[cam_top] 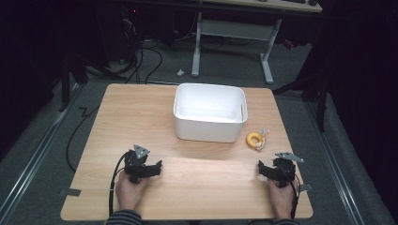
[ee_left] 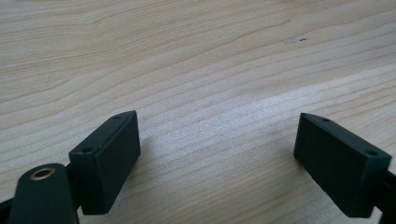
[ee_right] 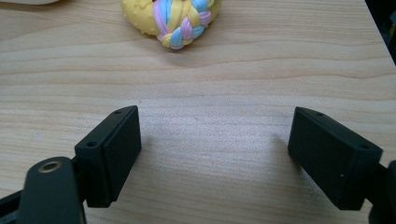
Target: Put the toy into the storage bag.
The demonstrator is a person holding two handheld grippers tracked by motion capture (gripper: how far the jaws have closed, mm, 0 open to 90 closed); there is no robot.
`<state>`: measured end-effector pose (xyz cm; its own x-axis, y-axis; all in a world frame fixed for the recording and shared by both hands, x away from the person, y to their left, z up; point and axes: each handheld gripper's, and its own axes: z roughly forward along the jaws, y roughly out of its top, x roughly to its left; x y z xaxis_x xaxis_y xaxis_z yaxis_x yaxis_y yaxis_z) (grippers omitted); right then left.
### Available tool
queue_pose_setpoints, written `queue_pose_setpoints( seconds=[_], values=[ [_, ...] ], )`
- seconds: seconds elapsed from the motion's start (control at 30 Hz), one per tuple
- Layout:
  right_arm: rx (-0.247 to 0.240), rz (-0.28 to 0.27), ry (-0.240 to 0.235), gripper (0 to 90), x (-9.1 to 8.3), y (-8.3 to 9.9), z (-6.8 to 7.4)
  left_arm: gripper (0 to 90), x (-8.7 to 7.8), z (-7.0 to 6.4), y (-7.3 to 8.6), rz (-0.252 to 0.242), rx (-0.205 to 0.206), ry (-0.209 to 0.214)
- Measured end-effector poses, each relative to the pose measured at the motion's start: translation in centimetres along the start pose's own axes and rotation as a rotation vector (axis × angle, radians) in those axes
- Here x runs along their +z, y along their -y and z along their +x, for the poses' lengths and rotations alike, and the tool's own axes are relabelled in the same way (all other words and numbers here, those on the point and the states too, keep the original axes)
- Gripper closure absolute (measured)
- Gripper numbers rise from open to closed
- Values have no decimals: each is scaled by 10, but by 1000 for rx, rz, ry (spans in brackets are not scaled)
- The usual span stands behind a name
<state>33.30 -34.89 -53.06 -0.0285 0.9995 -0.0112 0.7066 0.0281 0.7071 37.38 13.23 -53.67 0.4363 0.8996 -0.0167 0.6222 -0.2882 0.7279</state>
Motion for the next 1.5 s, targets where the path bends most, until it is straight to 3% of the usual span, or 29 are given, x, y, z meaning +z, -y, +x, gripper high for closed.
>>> queue_pose_setpoints(
  seconds=[0.5,0.77,0.97,1.13,1.23,1.5],
  values=[
    [-13,-4,-7,188,-1,1,1,149,0,0,0,0,0,-1],
    [-71,6,-66,187,-3,2,2,149,0,0,0,0,0,-1],
    [-75,-1,-73,192,-4,3,3,150,0,0,0,0,-1,-1],
    [-101,-14,-98,248,-5,4,4,150,0,0,0,-1,-1,-1],
    [-117,31,-106,333,-9,0,6,150,0,0,0,0,-1,-1],
    [-162,48,-130,380,-17,-3,15,150,0,0,0,0,-1,-1]
  ],
)
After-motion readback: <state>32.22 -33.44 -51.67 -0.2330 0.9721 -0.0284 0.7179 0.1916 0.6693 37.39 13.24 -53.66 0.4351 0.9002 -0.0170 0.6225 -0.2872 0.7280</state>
